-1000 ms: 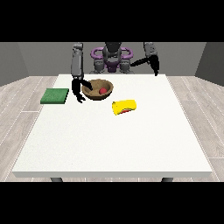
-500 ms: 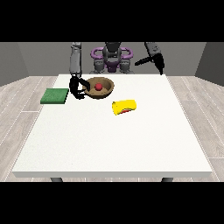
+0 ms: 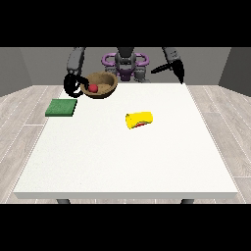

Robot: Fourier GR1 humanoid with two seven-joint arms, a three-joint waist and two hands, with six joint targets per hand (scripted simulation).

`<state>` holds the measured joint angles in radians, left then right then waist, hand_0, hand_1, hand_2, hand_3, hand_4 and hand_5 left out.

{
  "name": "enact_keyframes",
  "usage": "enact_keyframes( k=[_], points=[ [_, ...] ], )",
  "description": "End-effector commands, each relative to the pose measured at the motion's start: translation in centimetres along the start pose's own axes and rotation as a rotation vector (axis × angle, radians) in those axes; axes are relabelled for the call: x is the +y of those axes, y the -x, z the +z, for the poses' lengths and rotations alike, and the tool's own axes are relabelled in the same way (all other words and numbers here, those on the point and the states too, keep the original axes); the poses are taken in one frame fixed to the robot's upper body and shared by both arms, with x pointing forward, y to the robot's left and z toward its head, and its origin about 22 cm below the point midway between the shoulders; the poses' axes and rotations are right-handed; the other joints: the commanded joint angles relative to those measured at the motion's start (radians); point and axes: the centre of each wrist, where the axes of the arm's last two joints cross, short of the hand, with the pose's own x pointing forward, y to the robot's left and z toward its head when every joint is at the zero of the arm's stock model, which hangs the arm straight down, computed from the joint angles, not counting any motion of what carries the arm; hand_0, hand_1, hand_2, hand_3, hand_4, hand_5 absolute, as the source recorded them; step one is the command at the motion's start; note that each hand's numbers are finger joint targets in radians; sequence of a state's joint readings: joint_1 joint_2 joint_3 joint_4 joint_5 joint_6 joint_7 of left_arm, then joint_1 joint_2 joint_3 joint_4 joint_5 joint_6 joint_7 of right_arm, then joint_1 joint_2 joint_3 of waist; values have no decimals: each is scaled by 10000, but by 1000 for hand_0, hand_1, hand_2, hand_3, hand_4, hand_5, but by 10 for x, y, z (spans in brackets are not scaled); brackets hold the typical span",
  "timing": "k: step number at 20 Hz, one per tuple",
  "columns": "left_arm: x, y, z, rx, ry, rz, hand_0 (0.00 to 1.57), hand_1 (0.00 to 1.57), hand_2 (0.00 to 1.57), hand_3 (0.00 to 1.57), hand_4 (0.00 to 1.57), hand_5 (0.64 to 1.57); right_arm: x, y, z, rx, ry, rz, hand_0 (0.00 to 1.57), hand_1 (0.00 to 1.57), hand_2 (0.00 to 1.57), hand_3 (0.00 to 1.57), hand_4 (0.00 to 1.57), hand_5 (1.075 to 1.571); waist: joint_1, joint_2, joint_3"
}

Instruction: Pick the cup and pour the ball into the bowl, then pick the bowl and place it on the pad

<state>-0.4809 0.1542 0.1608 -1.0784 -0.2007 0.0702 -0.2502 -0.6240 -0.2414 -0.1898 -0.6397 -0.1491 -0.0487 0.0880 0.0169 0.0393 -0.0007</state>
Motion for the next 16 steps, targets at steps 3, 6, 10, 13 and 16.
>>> enact_keyframes(
  k=[3, 6, 10, 13, 16],
  points=[
    [-2, -10, 0, -349, 160, 56, 0, 0, 0, 0, 0, 1569, -72, 0, 10, -302, 354, -445, 1571, 1571, 1571, 1571, 1058, 1559, 183, 361, 12],
    [4, -8, -14, -716, -774, -167, 0, 0, 0, 0, 0, 1567, -71, -48, 6, -1029, 81, -729, 1571, 1571, 1571, 1571, 1067, 1557, -456, 1090, 7],
    [-34, -6, 4, -1259, -286, -53, 0, 0, 0, 0, 0, 1565, -126, -39, 19, -1252, 394, -845, 1571, 1571, 1571, 1571, 1067, 1557, -31, 1446, 12],
    [-44, -25, -9, -1808, -584, -282, 0, 0, 0, 0, 0, 1565, -145, -55, 22, -1904, 467, -1604, 1571, 1571, 1571, 1571, 1062, 1562, -7, 1983, 15],
    [-39, -47, -17, -3138, -316, -212, 0, 0, 0, 0, 0, 1565, -177, -66, 31, -2798, 820, -1978, 1571, 1571, 1571, 1366, 1031, 1562, 475, 3269, 23]
  ],
)
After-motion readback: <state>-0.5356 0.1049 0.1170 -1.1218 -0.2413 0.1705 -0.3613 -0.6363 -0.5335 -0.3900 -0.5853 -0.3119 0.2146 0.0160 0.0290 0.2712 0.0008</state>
